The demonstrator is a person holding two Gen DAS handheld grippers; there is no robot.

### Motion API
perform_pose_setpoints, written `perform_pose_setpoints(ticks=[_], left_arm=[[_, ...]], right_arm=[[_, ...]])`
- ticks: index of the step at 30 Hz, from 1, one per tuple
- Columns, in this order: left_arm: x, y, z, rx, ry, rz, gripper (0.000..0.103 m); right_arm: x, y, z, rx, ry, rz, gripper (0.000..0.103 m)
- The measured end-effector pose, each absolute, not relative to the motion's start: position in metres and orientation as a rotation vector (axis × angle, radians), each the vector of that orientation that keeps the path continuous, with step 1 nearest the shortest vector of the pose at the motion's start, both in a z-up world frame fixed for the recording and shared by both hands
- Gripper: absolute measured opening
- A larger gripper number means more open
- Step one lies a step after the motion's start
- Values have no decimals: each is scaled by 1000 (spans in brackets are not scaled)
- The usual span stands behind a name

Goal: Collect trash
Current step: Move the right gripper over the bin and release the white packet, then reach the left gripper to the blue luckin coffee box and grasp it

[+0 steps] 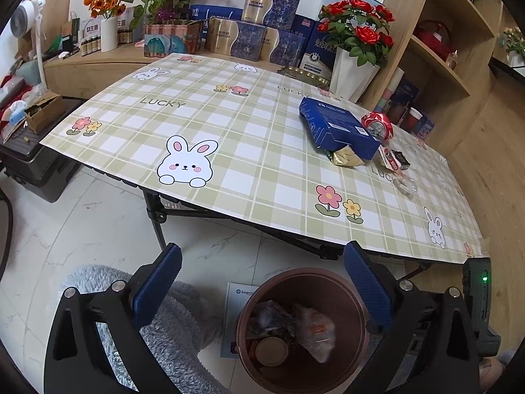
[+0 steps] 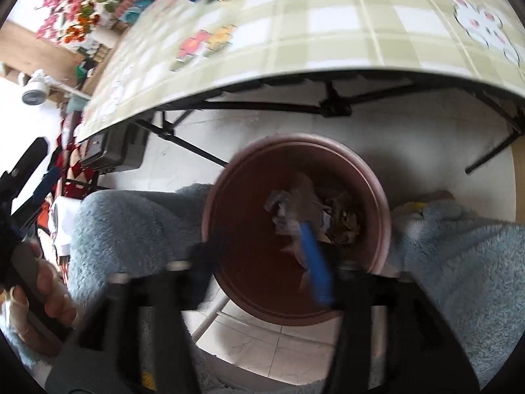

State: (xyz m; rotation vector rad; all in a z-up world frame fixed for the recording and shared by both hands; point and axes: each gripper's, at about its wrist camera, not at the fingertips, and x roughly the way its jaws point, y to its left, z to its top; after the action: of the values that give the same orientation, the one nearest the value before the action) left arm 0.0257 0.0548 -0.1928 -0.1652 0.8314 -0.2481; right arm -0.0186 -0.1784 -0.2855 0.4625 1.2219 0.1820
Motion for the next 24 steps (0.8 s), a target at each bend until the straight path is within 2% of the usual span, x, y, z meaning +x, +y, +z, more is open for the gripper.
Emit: perform_pose_setpoints(ticks=[2,3,9,24], left_arm=[[25,52,-193,-156,831,-256,97],[25,51,-193,-152,832,-258,97],[27,49,-196,-146,848,-262,97],[42,43,-196,-133,870,-284,97]], right_arm=[[-21,-179,-275,443,1169,187,94],[-23,-180,-271,435,1148,178,97],[-30,-191,-250,363,1033,95,97],[-27,-221,-239,304,912,-74,97]])
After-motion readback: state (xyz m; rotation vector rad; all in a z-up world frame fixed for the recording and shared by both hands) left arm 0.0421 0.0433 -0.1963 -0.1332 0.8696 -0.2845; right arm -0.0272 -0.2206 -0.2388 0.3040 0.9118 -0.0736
